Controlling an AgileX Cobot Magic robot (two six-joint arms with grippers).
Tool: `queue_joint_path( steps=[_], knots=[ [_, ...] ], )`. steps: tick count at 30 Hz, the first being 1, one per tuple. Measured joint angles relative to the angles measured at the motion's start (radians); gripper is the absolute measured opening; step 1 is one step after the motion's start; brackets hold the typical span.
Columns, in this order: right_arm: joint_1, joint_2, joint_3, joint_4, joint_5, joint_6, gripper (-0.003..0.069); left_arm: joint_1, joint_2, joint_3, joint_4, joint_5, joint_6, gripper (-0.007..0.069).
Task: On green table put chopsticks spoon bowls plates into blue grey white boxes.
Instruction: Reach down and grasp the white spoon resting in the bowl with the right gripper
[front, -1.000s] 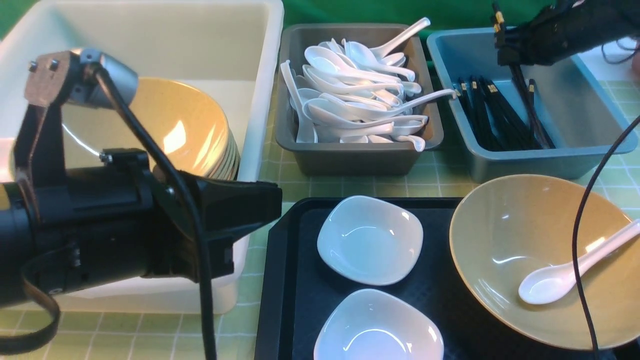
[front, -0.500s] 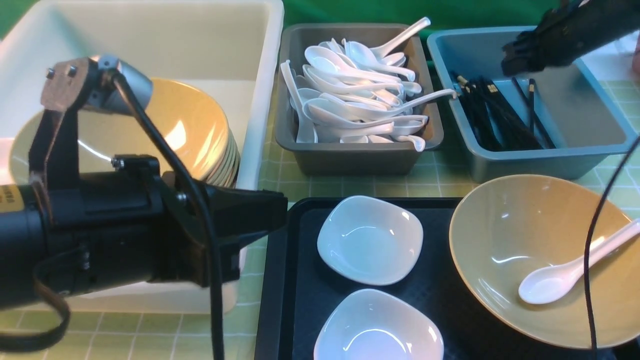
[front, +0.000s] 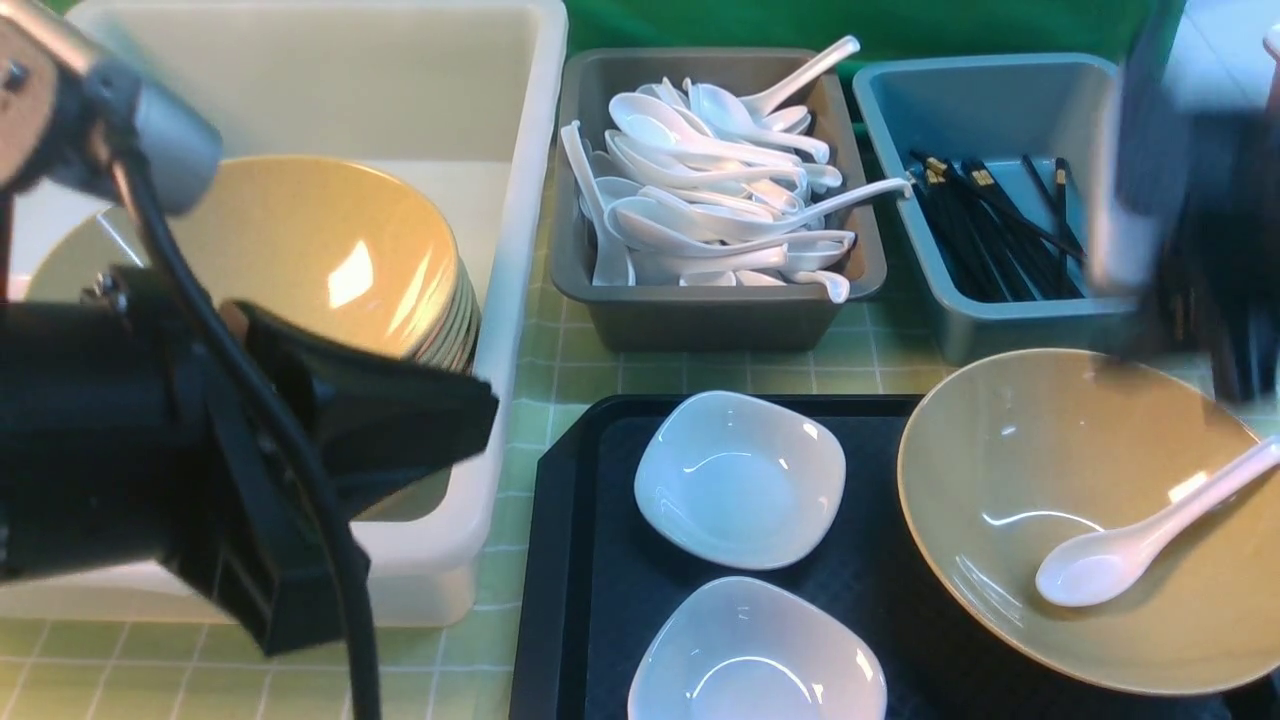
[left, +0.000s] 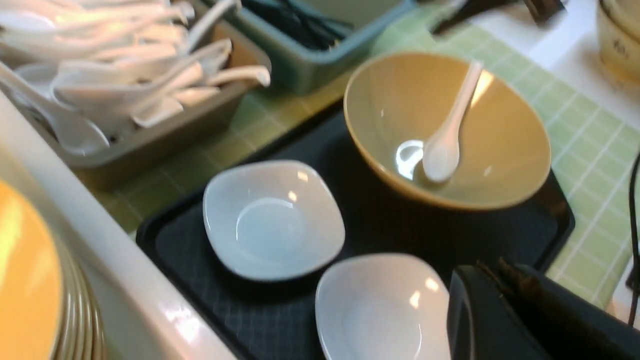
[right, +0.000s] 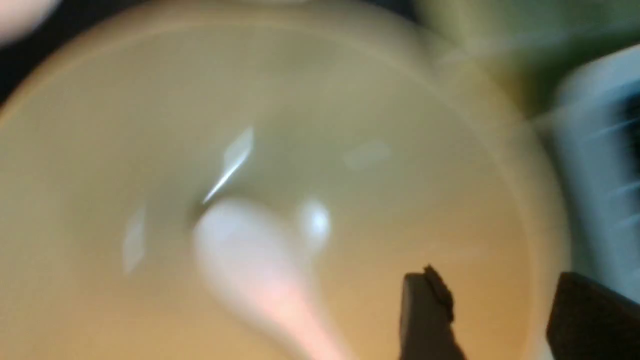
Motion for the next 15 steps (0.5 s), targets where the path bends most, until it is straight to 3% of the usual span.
queue_joint_path(
  steps=[4,9,15],
  knots=[
    [0.077,0.021,0.127,-0.182,-0.081,0.058,0.0406,0.000,0.000,0.000,0.001,0.030,0.000,-0.0001],
    [0.088,0.077,0.141,-0.254,-0.108,0.100,0.0459,0.000,0.000,0.000,0.002,0.037,-0.001,-0.0001],
    [0.097,0.079,0.141,-0.359,-0.025,0.101,0.0467,0.000,0.000,0.000,0.009,0.065,0.000,-0.0001]
  ],
)
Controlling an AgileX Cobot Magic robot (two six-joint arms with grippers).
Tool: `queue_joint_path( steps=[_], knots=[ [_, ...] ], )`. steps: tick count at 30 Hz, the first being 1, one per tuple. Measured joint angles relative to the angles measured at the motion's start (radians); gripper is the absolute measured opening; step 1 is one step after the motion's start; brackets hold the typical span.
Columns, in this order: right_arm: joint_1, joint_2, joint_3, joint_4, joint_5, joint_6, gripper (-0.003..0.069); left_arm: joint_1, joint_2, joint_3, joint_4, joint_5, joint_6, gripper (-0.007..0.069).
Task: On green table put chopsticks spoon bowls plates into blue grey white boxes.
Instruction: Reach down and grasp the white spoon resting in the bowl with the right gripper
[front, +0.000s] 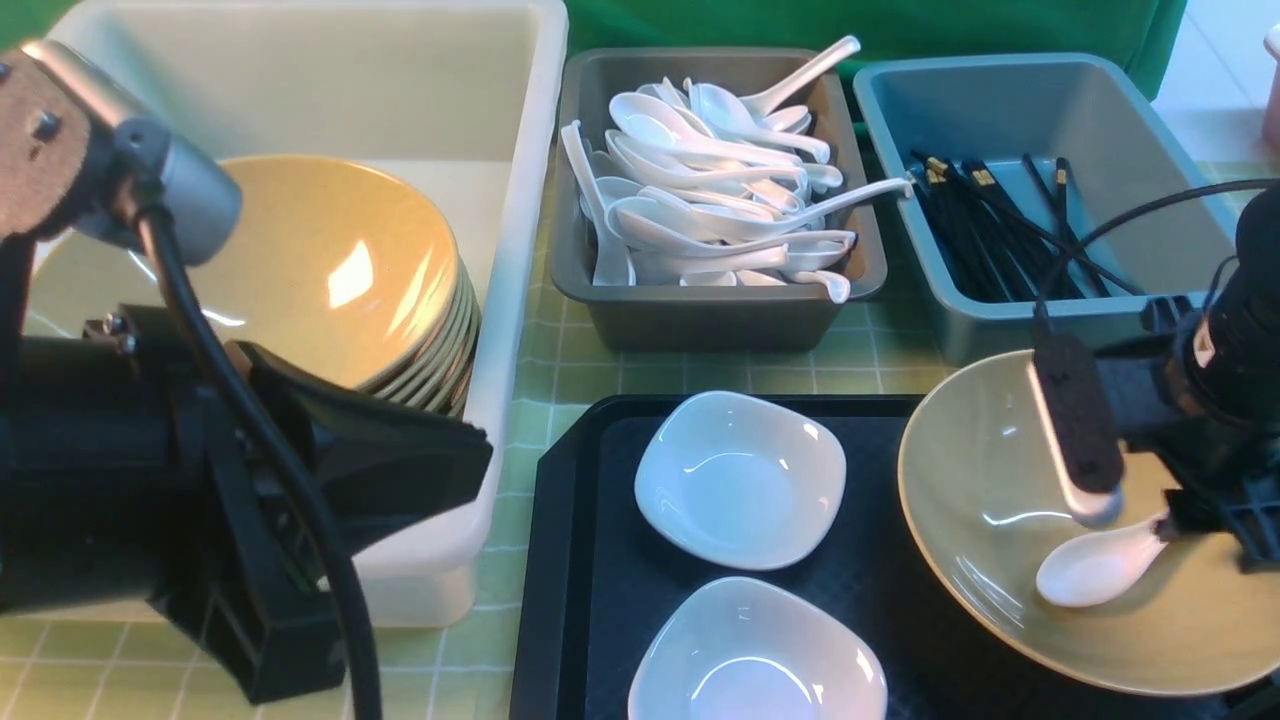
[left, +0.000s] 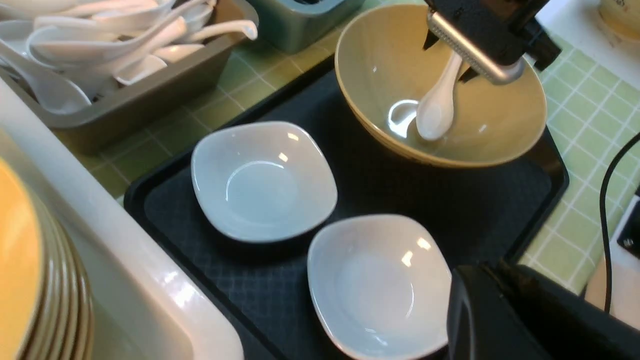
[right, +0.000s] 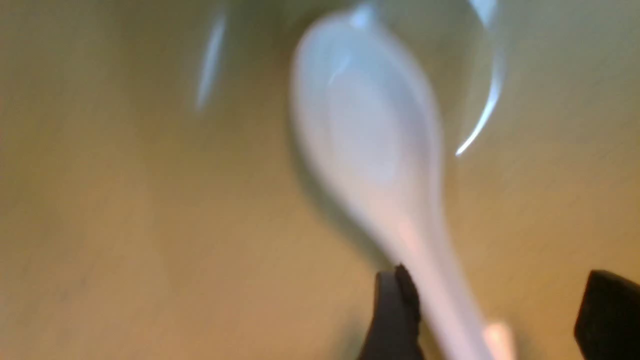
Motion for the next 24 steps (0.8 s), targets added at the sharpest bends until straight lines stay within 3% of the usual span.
queue_joint_path(
  steps=[5,13,17,18,19,21,24],
  knots=[
    [0.000,0.001,0.000,-0.033,0.063,-0.055,0.0467,0.000,0.000,0.000,0.026,0.039,0.001,-0.0001],
    [-0.001,0.088,0.000,-0.038,-0.033,-0.075,0.0459,0.000,0.000,0.000,0.032,0.047,0.003,-0.0001],
    [-0.002,0.136,-0.005,-0.039,-0.013,-0.065,0.0380,0.000,0.000,0.000,0.031,0.047,0.003,-0.0001],
    [-0.002,0.150,-0.010,-0.039,0.011,-0.058,0.0283,0.000,0.000,0.000,0.023,0.047,0.001,-0.0001],
    [-0.002,0.152,-0.011,-0.039,0.016,-0.055,0.0230,0.000,0.000,0.000,0.019,0.047,0.001,-0.0001],
    [-0.002,0.151,-0.018,-0.038,0.023,-0.045,0.0169,0.000,0.000,0.000,0.008,0.047,0.001,-0.0001],
    [-0.001,0.150,-0.047,-0.020,0.035,-0.029,0.0176,0.000,0.000,0.000,0.005,0.046,0.001,-0.0001]
  ],
)
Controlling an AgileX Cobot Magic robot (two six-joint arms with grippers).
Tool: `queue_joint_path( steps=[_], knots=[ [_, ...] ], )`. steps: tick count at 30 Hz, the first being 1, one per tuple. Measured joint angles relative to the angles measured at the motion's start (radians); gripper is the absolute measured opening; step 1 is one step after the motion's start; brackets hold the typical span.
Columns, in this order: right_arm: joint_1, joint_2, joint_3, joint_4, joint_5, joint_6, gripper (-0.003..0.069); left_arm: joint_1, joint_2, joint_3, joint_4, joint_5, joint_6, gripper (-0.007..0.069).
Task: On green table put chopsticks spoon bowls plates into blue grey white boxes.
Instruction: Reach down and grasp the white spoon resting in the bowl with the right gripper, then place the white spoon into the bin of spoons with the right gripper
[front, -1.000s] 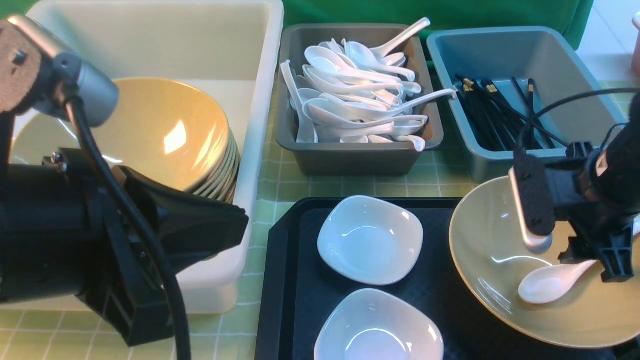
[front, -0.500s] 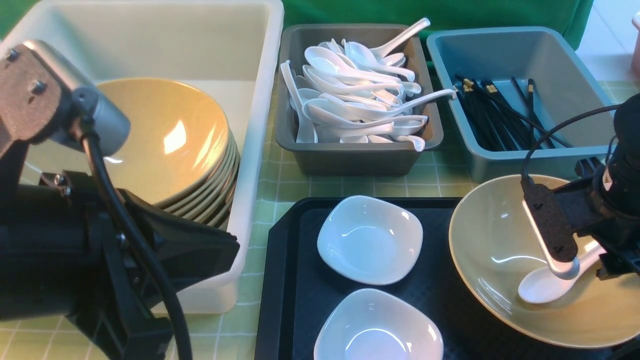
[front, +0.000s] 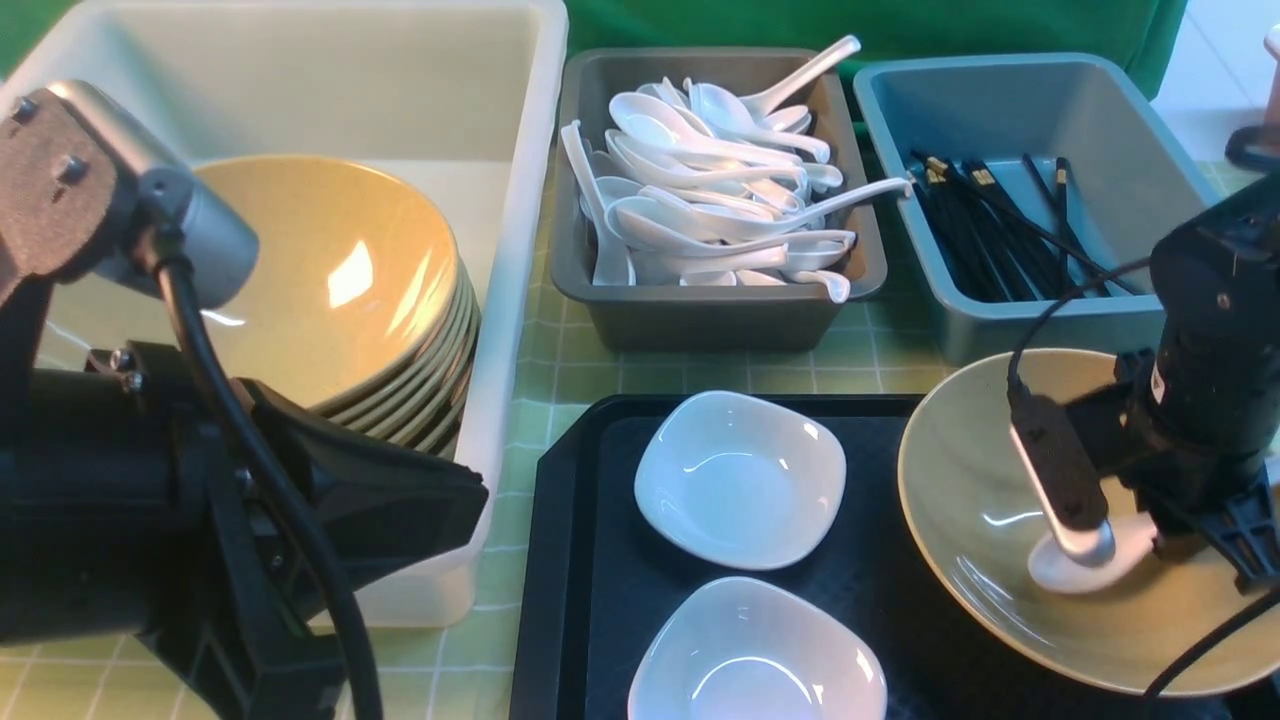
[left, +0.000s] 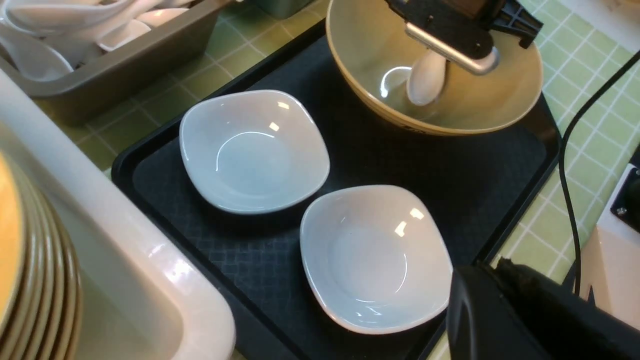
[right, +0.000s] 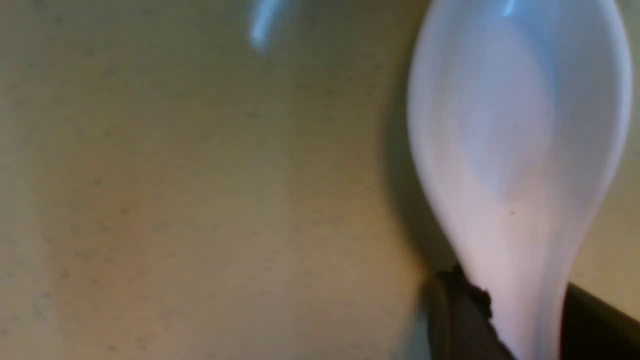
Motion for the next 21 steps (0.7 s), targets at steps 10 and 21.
queue_joint_path(
  steps=[10,21],
  knots=[
    [0.001,0.003,-0.338,0.336,0.214,0.069,0.0176,0.000,0.000,0.000,0.002,-0.093,0.000,-0.0001],
    [0.003,0.285,-0.859,1.018,-0.011,0.187,0.0176,0.000,0.036,0.005,0.005,-0.190,-0.006,-0.0001]
  ],
)
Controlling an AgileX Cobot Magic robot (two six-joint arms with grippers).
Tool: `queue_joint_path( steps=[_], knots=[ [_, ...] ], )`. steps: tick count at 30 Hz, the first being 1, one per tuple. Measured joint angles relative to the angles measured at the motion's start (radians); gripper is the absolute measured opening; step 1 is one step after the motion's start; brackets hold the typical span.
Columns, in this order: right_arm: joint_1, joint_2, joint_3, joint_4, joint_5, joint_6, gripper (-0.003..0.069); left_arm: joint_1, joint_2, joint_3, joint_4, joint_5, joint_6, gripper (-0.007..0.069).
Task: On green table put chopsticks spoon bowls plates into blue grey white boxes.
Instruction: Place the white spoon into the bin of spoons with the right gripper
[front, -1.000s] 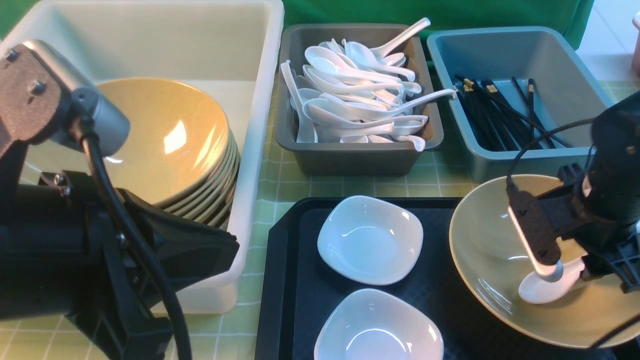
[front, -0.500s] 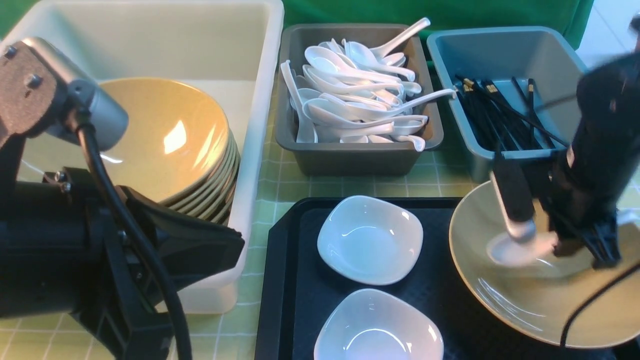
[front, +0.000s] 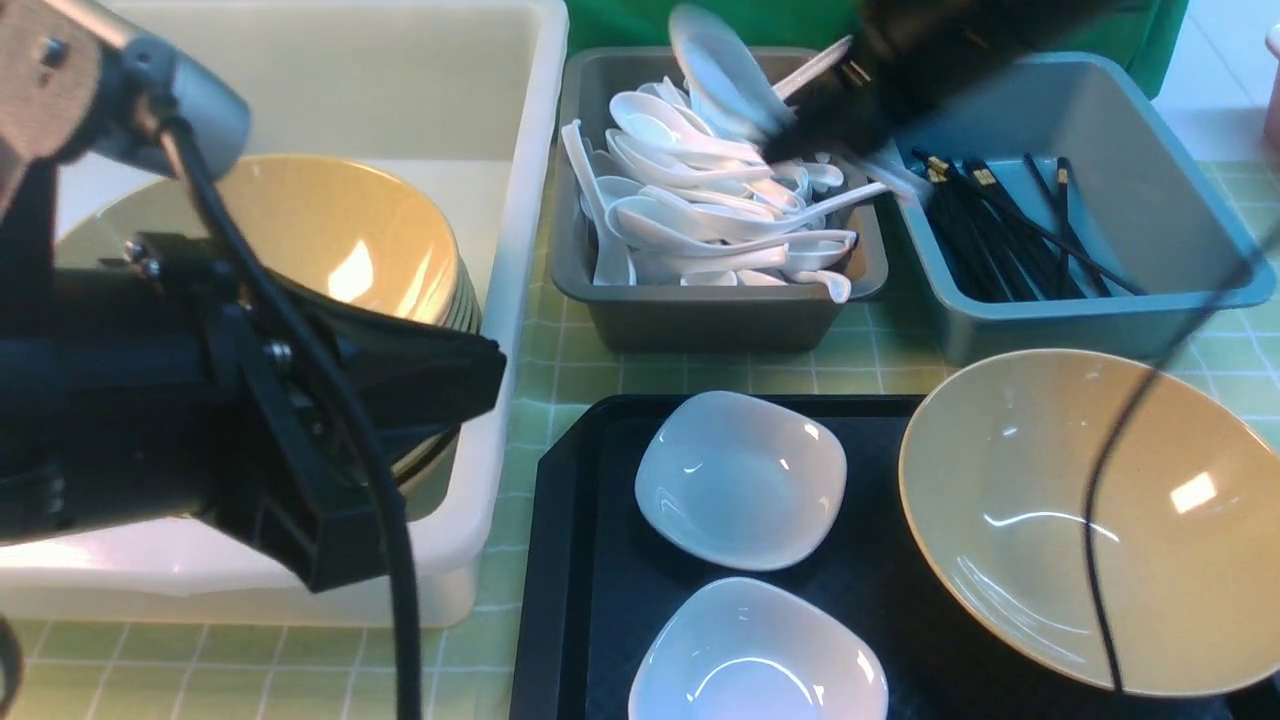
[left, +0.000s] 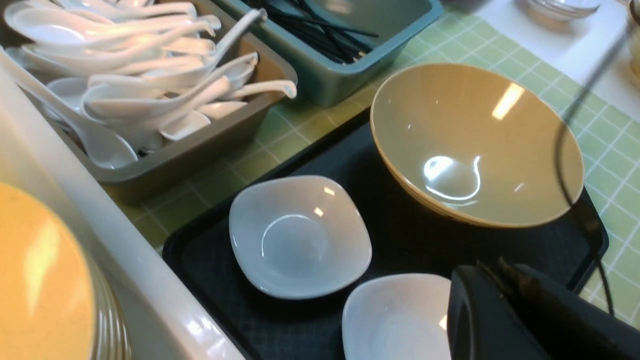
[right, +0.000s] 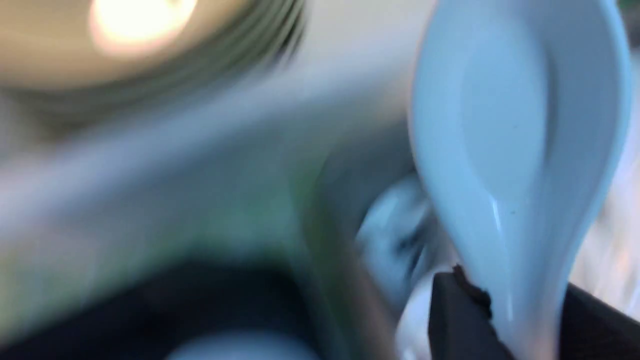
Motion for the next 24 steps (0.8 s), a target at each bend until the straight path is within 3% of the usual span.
queue_joint_path(
  steps=[6,11,15,17,20,24],
  knots=[
    [0.000,0.218,-0.136,0.112,-0.337,0.073,0.0176,0.000,0.003,0.004,0.001,0.019,-0.025,-0.0001],
    [0.000,0.306,-0.154,0.117,-0.449,0.124,0.0182,0.000,0.003,0.004,0.003,0.019,-0.026,-0.0001],
    [0.000,0.325,-0.154,0.115,-0.456,0.125,0.0235,0.000,0.003,0.004,0.003,0.019,-0.026,-0.0001],
    [0.000,0.316,-0.156,0.113,-0.431,0.124,0.0308,0.000,0.003,0.004,0.003,0.019,-0.028,-0.0001],
    [-0.006,0.279,-0.157,0.079,-0.337,0.097,0.0365,0.000,0.003,0.004,0.003,0.019,-0.028,-0.0001],
    [-0.029,0.164,-0.157,0.024,-0.166,0.085,0.0387,0.000,0.003,0.004,0.003,0.027,-0.028,-0.0001]
  ],
)
